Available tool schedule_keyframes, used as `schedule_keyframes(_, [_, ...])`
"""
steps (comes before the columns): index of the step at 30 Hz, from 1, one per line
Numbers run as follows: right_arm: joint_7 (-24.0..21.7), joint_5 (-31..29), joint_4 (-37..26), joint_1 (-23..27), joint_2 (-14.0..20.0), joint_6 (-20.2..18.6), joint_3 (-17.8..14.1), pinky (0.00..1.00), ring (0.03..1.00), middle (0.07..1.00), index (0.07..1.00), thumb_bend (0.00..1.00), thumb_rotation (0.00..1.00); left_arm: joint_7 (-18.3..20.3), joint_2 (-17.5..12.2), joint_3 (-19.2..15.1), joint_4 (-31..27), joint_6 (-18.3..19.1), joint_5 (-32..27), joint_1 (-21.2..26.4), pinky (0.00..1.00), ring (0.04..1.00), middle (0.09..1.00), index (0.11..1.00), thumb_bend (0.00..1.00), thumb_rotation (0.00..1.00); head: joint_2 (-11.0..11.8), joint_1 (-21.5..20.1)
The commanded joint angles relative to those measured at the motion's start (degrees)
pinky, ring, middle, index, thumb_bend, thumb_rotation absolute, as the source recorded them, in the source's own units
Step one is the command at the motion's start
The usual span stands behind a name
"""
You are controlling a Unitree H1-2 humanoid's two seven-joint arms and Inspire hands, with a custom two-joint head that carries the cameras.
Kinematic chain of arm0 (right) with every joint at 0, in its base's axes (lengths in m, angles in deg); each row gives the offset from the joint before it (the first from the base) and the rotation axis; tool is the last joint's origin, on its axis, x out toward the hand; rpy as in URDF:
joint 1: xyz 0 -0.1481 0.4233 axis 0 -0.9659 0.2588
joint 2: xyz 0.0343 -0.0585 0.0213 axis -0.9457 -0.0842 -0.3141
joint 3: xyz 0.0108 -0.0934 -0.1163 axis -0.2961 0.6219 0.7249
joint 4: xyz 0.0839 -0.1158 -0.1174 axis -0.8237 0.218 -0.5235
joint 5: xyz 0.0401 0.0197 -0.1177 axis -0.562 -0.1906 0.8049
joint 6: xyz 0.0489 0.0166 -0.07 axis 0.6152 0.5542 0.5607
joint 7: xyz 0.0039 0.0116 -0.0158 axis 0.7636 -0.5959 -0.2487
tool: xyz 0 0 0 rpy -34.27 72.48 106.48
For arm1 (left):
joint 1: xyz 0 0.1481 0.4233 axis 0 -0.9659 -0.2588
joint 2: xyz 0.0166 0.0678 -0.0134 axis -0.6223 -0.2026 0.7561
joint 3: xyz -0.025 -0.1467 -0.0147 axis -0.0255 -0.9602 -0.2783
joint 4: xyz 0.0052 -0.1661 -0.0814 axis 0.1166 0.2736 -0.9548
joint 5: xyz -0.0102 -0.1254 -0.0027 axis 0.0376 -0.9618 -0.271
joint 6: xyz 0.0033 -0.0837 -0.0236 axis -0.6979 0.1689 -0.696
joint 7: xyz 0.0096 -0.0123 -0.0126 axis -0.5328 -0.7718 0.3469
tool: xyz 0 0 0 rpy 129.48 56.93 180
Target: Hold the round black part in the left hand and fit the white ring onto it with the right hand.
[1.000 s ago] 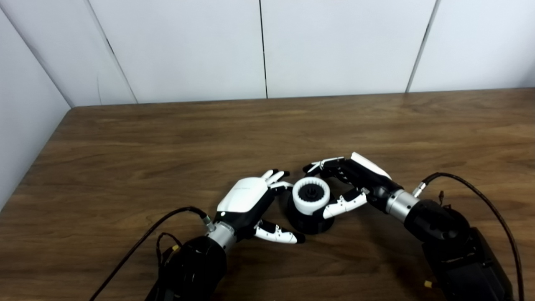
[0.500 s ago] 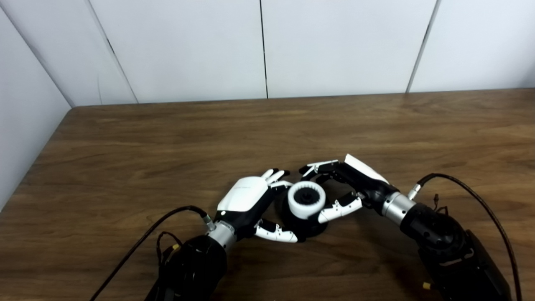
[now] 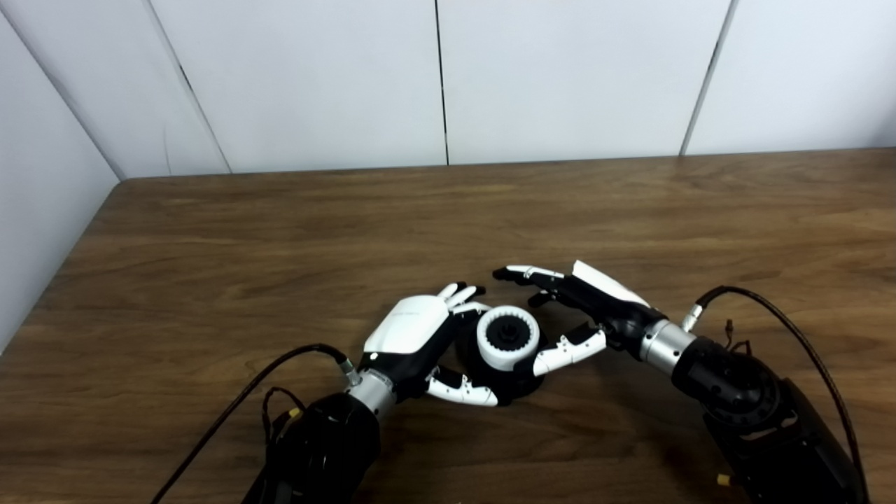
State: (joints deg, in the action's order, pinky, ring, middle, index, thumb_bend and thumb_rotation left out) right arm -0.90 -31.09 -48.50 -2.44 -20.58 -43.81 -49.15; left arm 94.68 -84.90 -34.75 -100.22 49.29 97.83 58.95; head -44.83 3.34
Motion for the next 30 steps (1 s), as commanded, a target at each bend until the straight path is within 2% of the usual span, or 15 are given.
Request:
schedule_keyframes(1, [-0.72,-1.07,0.52,1.40,-0.10,0.21,-0.13,0.91,0.948,0.945,0.939,1.00,0.53,0.67,-0.16,-0.10,0.19,0.34,-0.49,0.91,0.90,1.000,0.966,0.799,0.92,0.47,0.03,0.10])
schedule_keyframes(7, [0.14,-5.38,1.30,0.88,-1.23,0.51,-2.64,0.91,0.946,0.946,0.936,1.00,0.57,0.09,-0.16,-0.13,0.47,-0.18,-0.36,0.85,0.91,1.000,0.959,0.802,0.92,0.48,0.60,0.12])
schedule_keyframes(11, [-0.07,-8.98,1.97,0.30,-1.88,1.53,-4.27,0.96,0.978,0.963,0.964,1.00,0.60,-0.18,-0.10,-0.22,0.51,-0.34,-0.53,0.73,0.91,1.000,0.958,0.805,0.92,0.49,0.83,-0.08])
schedule_keyframes(14, [-0.30,-11.53,2.12,-0.25,-2.18,0.46,-5.29,0.99,0.997,0.986,0.988,1.00,0.69,-0.01,0.02,-0.47,0.37,0.01,-0.95,0.61,0.91,1.000,0.956,0.810,0.92,0.49,1.09,0.04])
schedule_keyframes(16, [-0.26,-12.38,1.58,-0.64,-2.24,-0.86,-5.70,1.00,1.000,0.996,0.994,1.00,0.71,0.16,0.18,-0.65,0.17,0.33,-1.26,0.58,0.91,1.000,0.954,0.814,0.93,0.49,1.09,0.04])
schedule_keyframes(21, [0.82,-13.93,0.98,-1.46,-2.90,-2.52,-6.82,0.92,1.000,1.000,0.992,1.00,0.75,-0.28,1.01,-1.81,-0.19,0.90,-3.25,0.15,0.88,0.980,0.936,0.856,0.97,0.49,1.52,-0.16])
schedule_keyframes(30, [2.53,-15.69,0.22,-2.32,-4.24,-3.62,-8.89,0.97,0.998,1.000,0.985,1.00,0.80,-0.77,2.17,-4.82,-1.34,1.85,-7.60,-0.68,0.86,0.961,0.928,0.918,1.00,0.52,2.24,-0.20])
